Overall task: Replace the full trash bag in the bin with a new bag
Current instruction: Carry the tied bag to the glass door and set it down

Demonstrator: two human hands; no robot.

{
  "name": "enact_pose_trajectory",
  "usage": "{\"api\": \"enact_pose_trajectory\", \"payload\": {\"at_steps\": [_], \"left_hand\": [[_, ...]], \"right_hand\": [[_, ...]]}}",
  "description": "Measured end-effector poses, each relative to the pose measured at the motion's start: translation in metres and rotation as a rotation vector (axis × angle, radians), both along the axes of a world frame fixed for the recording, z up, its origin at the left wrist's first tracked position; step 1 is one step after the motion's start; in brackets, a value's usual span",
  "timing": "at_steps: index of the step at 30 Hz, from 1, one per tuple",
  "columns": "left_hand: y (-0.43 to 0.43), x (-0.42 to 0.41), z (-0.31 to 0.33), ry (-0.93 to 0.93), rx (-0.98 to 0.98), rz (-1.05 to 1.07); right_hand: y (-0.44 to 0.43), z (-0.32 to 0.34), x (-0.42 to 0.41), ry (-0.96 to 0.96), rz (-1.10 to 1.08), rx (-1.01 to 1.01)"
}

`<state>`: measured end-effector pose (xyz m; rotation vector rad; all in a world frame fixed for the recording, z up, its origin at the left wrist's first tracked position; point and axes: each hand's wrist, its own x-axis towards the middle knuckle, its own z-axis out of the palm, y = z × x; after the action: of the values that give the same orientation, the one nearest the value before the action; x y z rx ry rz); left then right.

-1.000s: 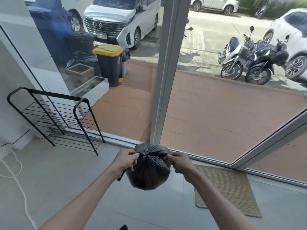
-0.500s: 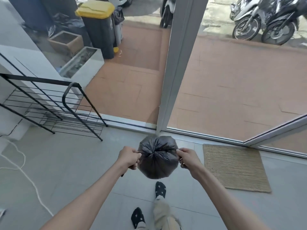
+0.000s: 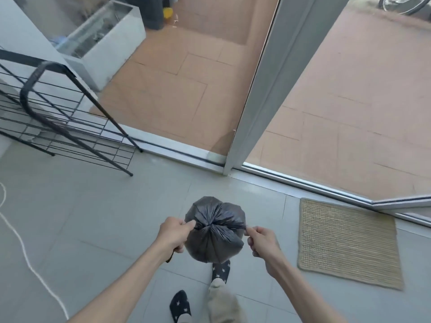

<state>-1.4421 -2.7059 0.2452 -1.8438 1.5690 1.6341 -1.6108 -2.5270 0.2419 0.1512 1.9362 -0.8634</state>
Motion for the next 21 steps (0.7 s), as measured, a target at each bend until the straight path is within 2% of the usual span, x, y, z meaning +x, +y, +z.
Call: {"api": "enact_pose_trajectory", "payload": {"at_steps": [10,21], "left_hand": [[-0.011,-0.059,-0.152,0.136,0.113,0.125],[-0.063,-0.128,-0.264,0.162,0.020,0.223]], "right_hand": [[-0.045,-0.152,-0.047,-0.076,-0.130,-0.025],[-0.097,-0.268,-0.109,0.055,0.035,-0.024]]}}
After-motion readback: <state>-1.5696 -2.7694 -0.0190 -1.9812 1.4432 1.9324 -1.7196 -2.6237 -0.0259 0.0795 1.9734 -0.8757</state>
